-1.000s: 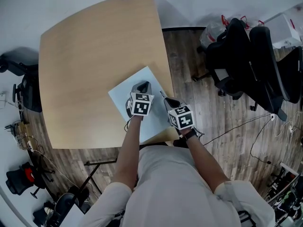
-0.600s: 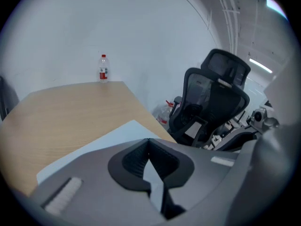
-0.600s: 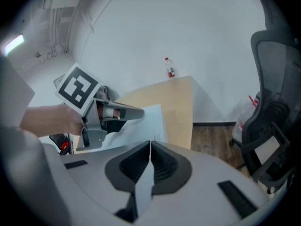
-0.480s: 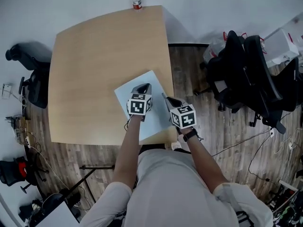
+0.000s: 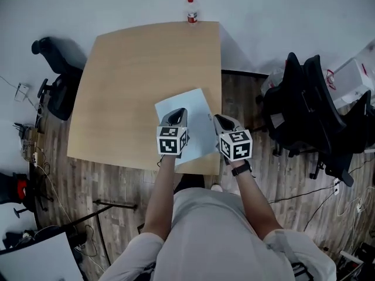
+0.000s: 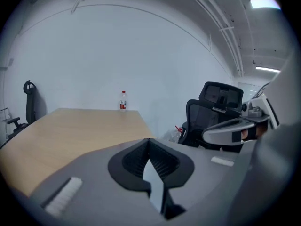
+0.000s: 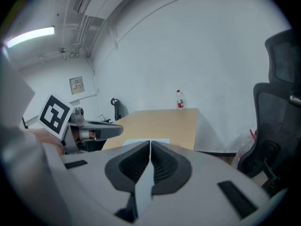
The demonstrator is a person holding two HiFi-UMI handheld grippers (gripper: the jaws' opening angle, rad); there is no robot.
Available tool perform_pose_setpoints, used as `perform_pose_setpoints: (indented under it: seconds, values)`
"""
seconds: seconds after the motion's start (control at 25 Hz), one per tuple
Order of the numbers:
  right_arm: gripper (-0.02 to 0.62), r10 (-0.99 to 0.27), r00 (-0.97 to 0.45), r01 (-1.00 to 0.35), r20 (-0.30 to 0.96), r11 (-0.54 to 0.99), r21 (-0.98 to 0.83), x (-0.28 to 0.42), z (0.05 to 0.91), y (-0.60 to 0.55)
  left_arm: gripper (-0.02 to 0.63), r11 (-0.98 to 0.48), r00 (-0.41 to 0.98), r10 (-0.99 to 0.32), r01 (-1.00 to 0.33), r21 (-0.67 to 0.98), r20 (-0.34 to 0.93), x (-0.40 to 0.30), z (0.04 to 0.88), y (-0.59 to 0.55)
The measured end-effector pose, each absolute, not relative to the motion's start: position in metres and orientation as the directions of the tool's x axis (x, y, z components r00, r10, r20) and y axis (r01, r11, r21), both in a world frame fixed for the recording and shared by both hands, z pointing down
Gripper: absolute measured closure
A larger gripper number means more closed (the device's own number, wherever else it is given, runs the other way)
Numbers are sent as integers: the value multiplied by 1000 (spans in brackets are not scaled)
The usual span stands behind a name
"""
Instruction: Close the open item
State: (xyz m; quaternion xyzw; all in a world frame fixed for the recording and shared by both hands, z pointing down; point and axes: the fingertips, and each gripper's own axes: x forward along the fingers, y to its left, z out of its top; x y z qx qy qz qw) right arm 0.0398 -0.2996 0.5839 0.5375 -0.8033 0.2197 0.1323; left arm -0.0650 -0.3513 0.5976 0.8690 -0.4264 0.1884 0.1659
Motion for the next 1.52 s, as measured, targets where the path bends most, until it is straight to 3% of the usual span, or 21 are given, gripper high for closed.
perform_pose_setpoints:
  seconds: [0.64,1.52]
  values:
    - [578,-835,-504,-863,222,495,-97,-12,477,-226,597,-493,486,-837,-869,40,250,-103,491,-240]
    - [580,-849,-514,-851,124,522,48,-10,434,-156,597,-390,388,-920,-920,-40,59,-116,440,-156]
